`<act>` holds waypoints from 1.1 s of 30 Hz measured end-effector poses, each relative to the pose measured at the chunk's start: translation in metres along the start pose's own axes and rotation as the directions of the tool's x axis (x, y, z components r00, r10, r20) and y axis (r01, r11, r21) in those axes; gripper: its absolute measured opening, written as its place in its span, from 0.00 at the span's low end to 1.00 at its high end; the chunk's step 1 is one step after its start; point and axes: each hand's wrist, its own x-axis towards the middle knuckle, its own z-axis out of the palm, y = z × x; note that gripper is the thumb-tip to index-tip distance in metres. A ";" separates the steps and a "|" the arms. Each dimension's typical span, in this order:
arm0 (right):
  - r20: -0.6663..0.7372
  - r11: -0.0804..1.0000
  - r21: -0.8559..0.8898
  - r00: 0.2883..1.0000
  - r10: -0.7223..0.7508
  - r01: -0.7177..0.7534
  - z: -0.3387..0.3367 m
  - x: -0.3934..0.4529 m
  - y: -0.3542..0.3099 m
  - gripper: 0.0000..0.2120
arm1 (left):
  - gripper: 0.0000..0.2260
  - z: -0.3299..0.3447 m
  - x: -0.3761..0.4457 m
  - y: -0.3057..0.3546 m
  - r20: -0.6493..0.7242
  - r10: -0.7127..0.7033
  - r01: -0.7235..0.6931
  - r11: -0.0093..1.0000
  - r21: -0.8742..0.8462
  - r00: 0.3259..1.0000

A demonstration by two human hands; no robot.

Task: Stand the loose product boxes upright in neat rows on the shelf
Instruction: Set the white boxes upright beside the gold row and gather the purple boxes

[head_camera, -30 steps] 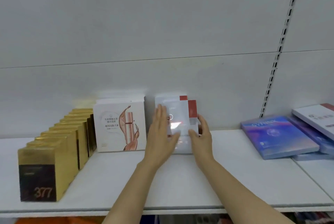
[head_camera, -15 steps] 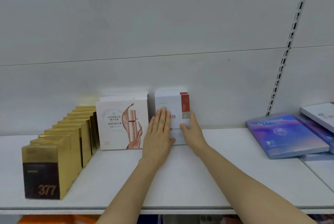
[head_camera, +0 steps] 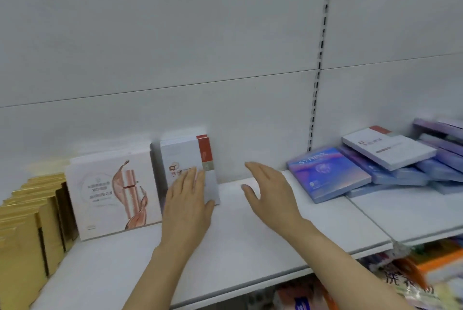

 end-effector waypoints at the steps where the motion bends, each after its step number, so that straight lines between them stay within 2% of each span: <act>1: -0.070 0.999 -0.048 0.997 -0.011 0.008 -0.014 -0.009 0.010 0.21 | 0.33 -0.006 -0.001 0.014 0.012 -0.002 0.003 0.999 -0.045 1.000; 4: -0.201 0.988 -0.154 0.979 -0.041 0.010 -0.055 -0.037 0.041 0.20 | 0.27 -0.015 -0.005 0.057 0.025 0.025 -0.022 0.992 -0.127 0.999; 7: -0.275 0.979 -0.198 0.961 -0.011 -0.046 -0.095 -0.059 0.079 0.21 | 0.25 -0.014 -0.009 0.102 0.049 0.080 -0.071 0.984 -0.164 0.996; 17: -0.232 0.912 -0.362 0.966 0.112 -0.193 -0.233 -0.134 0.213 0.23 | 0.22 0.000 0.003 0.293 0.118 0.123 -0.068 0.918 -0.390 0.985; 23: -0.238 0.897 -0.383 0.962 0.136 -0.222 -0.296 -0.171 0.291 0.20 | 0.23 0.014 0.016 0.389 0.229 0.030 0.083 0.878 -0.471 0.973; 26: -0.249 0.900 -0.375 0.959 0.134 -0.223 -0.322 -0.175 0.327 0.20 | 0.20 0.024 0.049 0.413 0.309 -0.072 0.224 0.842 -0.491 0.948; 29: -0.270 0.881 -0.406 0.953 0.138 -0.242 -0.341 -0.170 0.360 0.20 | 0.15 0.036 0.097 0.421 0.453 -0.234 0.455 0.753 -0.475 0.860; 32: -0.293 0.866 -0.415 0.942 0.163 -0.279 -0.354 -0.164 0.396 0.21 | 0.25 0.048 0.134 0.427 0.604 -0.324 0.632 0.658 -0.409 0.728; 33: -0.305 0.861 -0.423 0.939 0.161 -0.284 -0.357 -0.162 0.408 0.20 | 0.27 0.054 0.142 0.431 0.635 -0.325 0.673 0.598 -0.436 0.701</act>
